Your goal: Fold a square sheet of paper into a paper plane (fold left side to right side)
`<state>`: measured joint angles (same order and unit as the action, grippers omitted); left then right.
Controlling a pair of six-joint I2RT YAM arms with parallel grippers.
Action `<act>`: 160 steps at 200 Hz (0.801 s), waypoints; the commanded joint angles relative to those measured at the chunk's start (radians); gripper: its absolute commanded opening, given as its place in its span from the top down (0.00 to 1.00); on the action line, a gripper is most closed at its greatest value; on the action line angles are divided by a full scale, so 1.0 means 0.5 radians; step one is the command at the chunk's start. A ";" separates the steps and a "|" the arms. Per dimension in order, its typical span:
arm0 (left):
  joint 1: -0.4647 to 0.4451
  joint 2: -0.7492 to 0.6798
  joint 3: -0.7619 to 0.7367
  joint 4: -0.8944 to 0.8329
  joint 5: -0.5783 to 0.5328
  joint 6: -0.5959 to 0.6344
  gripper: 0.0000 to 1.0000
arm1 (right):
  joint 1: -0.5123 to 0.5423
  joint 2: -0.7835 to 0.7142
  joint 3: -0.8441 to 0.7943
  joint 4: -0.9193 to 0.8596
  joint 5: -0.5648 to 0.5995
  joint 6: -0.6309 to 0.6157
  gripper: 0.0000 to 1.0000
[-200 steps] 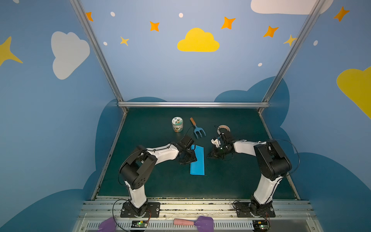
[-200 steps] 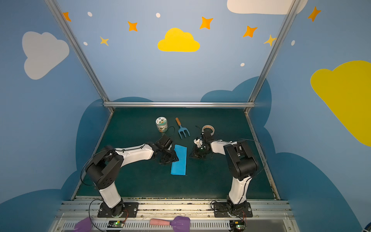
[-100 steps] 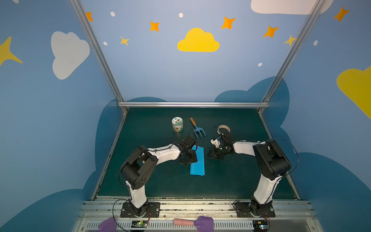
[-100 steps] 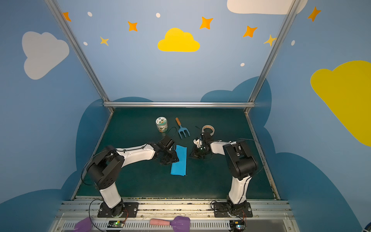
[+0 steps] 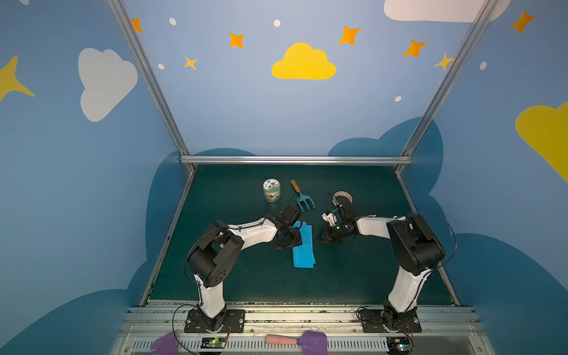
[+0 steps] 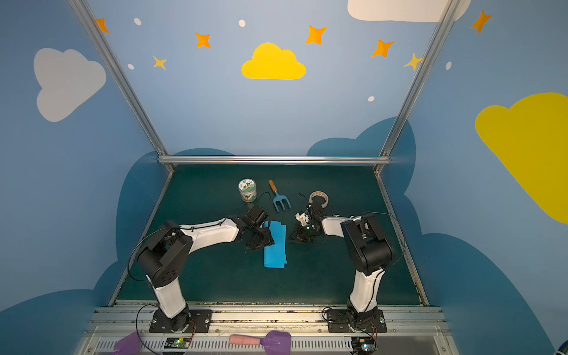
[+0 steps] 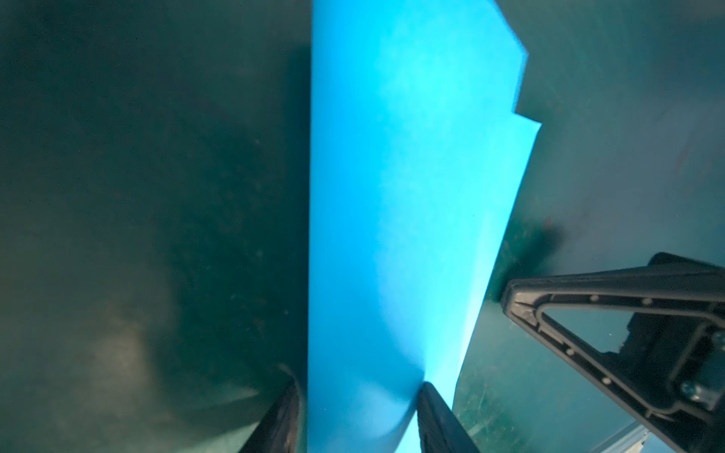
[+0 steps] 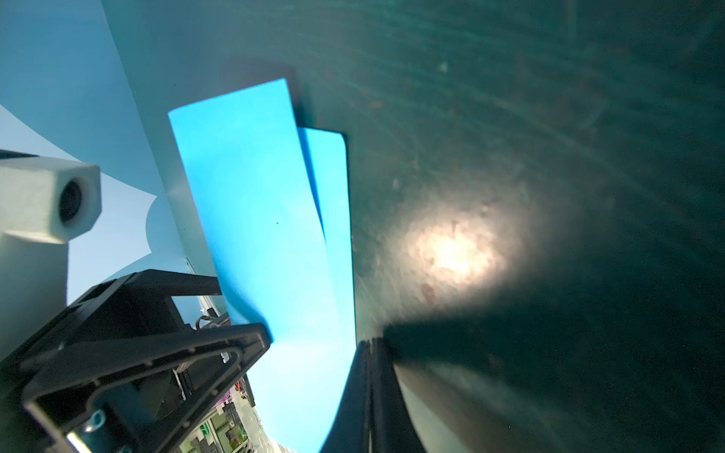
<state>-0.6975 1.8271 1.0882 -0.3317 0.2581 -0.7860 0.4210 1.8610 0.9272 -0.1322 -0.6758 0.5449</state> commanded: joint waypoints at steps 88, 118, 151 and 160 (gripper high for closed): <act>-0.028 -0.031 -0.133 -0.009 0.070 0.098 0.50 | 0.014 0.078 -0.004 -0.012 -0.006 0.002 1.00; -0.031 -0.023 -0.131 -0.004 0.091 0.111 0.50 | 0.014 0.082 -0.005 -0.012 -0.002 0.003 1.00; -0.034 -0.014 -0.134 -0.015 0.103 0.118 0.50 | 0.014 0.085 -0.007 -0.012 -0.001 0.008 1.00; -0.034 -0.009 -0.132 -0.019 0.101 0.118 0.50 | 0.014 0.085 -0.007 -0.012 0.002 0.008 1.00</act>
<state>-0.7078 1.8050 1.0470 -0.2897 0.2943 -0.7399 0.4206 1.8736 0.9272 -0.1162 -0.6994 0.5461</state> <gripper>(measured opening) 0.503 0.048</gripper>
